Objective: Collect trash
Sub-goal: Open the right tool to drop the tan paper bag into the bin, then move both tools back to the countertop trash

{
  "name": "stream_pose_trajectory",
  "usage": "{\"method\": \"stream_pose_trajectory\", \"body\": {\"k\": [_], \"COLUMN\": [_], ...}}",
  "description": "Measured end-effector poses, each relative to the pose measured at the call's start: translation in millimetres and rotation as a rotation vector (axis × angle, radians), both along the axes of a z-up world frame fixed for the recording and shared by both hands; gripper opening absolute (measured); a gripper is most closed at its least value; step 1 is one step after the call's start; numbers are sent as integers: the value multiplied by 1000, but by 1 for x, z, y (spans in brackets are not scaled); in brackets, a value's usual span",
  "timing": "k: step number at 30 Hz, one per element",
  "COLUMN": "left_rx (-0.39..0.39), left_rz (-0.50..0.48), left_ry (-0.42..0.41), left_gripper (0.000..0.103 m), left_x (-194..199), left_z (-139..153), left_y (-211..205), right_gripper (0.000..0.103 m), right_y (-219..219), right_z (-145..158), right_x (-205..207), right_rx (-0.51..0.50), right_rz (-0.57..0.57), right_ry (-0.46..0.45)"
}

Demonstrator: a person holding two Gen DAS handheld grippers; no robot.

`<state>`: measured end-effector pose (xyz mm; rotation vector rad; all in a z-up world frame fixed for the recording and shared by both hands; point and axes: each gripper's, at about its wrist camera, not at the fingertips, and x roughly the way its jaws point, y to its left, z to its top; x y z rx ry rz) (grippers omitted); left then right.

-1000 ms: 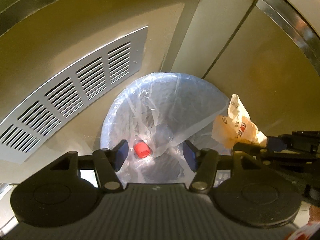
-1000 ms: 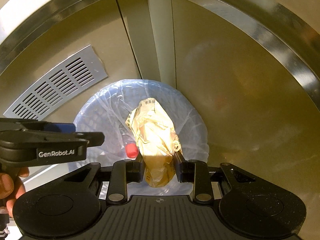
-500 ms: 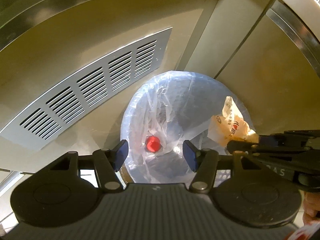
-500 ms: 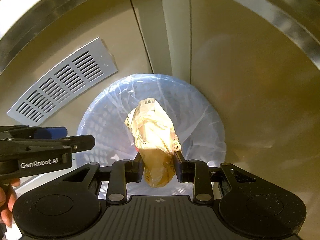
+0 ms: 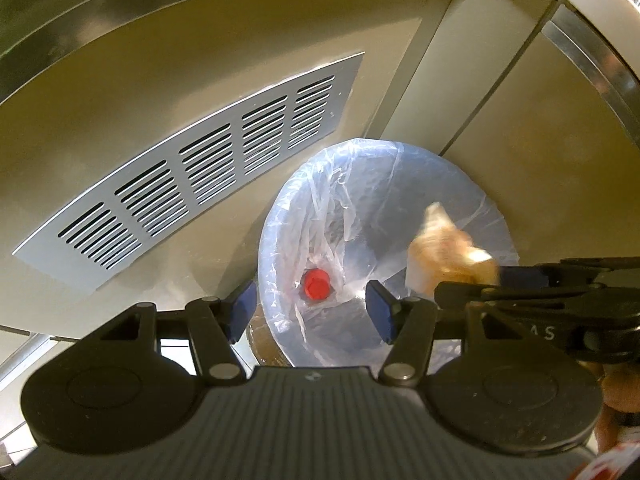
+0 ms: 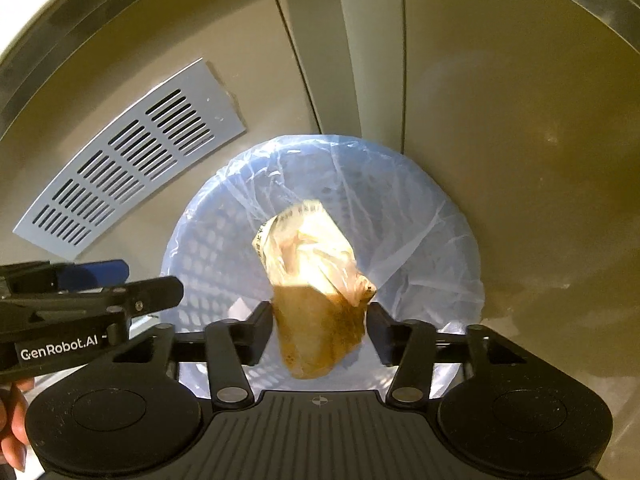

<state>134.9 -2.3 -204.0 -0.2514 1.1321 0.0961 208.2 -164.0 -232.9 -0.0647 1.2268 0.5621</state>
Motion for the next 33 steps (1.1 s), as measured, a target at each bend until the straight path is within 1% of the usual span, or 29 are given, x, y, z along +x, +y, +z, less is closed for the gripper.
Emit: {"method": "stream_pose_trajectory", "body": {"k": [8,14,18,22,27,29,33], "left_rx": [9,1,-8,-9,-23,-13,15], "left_rz": [-7,-32,-70,-101,-108,-108,-93], "left_ry": [-2,-22,-68,-149,-281,-323,-380], "left_gripper": [56,56,56,56,59,59,60], "left_x": [-4,-9,-14,-19,-25,-25,-18], "left_z": [3,21,49,87,136,155,182], "left_y": [2,-3,-8,-11,-7,-5,0], "right_gripper": [54,54,54,54,54,54,54], "right_y": [-2,-5,-10,-19,-29,-32,-35], "right_z": [7,33,65,106,162,181,210], "right_x": [-1,-5,-12,-20,-30,-31,-27], "right_rx": [-20,-21,1,45,122,149,197], "right_rz": [-5,-8,-20,-29,-32,-40,-61], "right_ry": [1,-30,-72,-125,-218,-261,-340]}}
